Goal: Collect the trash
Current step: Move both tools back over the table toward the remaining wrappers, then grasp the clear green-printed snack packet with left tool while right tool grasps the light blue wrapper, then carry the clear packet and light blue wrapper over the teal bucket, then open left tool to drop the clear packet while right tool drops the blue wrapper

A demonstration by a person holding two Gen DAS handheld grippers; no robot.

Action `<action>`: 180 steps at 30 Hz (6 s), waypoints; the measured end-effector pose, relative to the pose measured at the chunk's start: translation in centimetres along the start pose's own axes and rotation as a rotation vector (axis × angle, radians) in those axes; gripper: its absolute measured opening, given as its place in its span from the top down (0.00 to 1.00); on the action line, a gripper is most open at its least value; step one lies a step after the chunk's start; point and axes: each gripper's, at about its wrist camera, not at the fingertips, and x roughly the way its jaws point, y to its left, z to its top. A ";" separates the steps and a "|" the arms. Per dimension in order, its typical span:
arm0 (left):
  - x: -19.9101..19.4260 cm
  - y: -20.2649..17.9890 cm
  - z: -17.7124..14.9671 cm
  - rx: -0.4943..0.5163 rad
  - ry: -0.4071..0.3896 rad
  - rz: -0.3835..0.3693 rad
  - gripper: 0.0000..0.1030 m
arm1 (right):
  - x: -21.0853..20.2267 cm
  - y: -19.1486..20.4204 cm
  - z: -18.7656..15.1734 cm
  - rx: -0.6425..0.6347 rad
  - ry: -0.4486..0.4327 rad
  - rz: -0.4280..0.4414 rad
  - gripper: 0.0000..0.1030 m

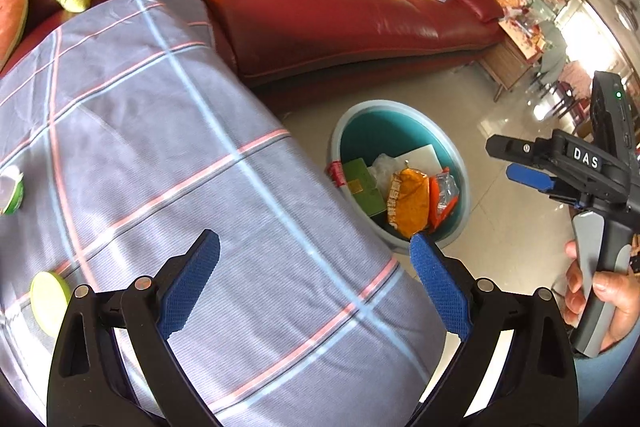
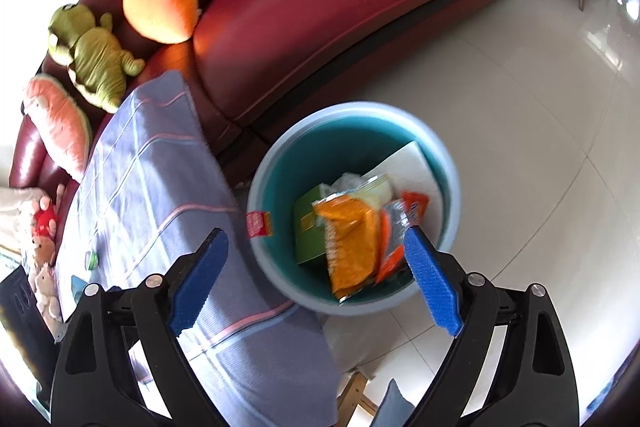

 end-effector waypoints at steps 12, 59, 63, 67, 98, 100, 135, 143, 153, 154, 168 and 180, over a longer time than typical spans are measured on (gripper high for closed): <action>-6.3 9.2 -4.0 -0.159 -0.078 0.069 0.07 | 1.7 11.8 -4.6 -0.194 0.095 0.063 0.17; -17.7 36.2 -20.0 -0.734 -0.131 0.338 0.06 | 10.3 39.4 -17.7 -0.577 0.344 0.147 0.17; -17.0 35.8 -19.6 -0.714 -0.126 0.341 0.13 | 10.5 40.6 -17.4 -0.586 0.342 0.158 0.17; -17.4 36.3 -19.6 -0.703 -0.134 0.389 0.46 | 11.1 41.7 -17.2 -0.583 0.359 0.180 0.17; -19.0 35.2 -17.8 -0.661 -0.196 0.377 0.46 | 10.9 45.6 -15.9 -0.648 0.253 0.322 0.82; -18.7 34.0 -17.0 -0.632 -0.198 0.362 0.46 | 10.1 44.1 -14.8 -0.616 0.237 0.321 0.82; -6.0 6.2 -2.3 -0.073 -0.079 0.158 0.45 | 0.4 11.8 -3.3 -0.183 -0.017 0.284 0.81; -1.7 0.0 0.6 0.049 -0.027 0.134 0.45 | -1.2 3.1 -1.3 -0.069 -0.084 0.227 0.80; 4.7 -6.3 3.7 0.147 0.041 0.072 0.45 | -1.3 -3.7 0.5 0.041 -0.094 0.158 0.79; 5.3 -6.7 4.0 0.153 0.047 0.068 0.45 | -1.3 -4.1 0.8 0.046 -0.095 0.154 0.79; 11.8 -10.3 6.2 0.203 0.127 -0.007 0.21 | 0.0 -5.8 3.3 0.072 -0.088 0.102 0.79; 10.0 -8.2 5.6 0.153 0.109 0.004 0.11 | 1.4 -4.2 4.2 0.045 -0.063 0.104 0.78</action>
